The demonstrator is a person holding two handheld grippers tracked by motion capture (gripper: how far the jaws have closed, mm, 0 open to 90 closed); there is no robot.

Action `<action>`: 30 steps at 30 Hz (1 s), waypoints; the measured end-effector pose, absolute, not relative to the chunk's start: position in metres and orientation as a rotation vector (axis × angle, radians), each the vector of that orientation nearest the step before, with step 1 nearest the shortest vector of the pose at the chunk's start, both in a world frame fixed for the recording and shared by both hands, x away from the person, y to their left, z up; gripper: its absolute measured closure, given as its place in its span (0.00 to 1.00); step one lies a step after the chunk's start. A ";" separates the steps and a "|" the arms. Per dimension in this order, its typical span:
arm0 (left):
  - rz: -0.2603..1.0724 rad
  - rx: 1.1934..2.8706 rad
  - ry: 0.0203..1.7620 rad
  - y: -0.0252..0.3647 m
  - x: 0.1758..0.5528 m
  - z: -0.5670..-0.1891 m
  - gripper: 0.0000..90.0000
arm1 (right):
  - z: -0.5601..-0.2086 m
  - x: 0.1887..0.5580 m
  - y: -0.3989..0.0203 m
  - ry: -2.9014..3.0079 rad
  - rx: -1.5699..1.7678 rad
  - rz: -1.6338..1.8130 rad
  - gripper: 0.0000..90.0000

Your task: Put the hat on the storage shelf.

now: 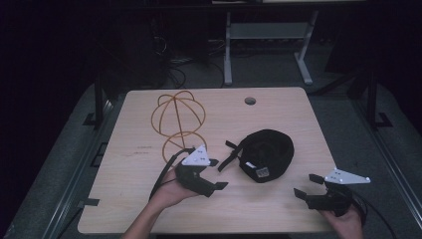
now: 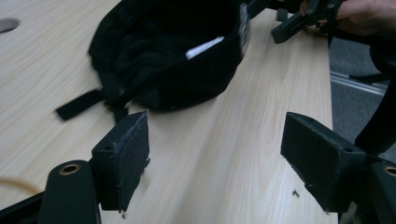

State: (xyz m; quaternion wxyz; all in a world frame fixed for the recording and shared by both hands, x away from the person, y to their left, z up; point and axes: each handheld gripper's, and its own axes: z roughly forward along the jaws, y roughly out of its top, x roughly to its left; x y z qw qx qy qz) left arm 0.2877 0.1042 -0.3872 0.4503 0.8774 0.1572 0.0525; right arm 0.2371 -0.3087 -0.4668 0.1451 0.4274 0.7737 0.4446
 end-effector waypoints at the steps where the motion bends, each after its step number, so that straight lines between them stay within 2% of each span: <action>1: 0.132 2.177 0.372 0.098 0.288 -0.386 0.26 | -0.467 0.237 -0.309 2.229 1.231 1.281 0.16; 14: 0.120 2.252 0.230 0.032 0.298 -0.375 0.30 | -0.466 0.238 -0.308 2.232 1.218 1.295 0.16; 27: 0.075 2.321 0.198 -0.004 0.315 -0.381 0.43 | -0.462 0.237 -0.308 2.223 1.199 1.352 0.16; 30: 0.073 2.384 0.168 -0.011 0.317 -0.387 0.48 | -0.463 0.238 -0.306 2.227 1.200 1.344 0.16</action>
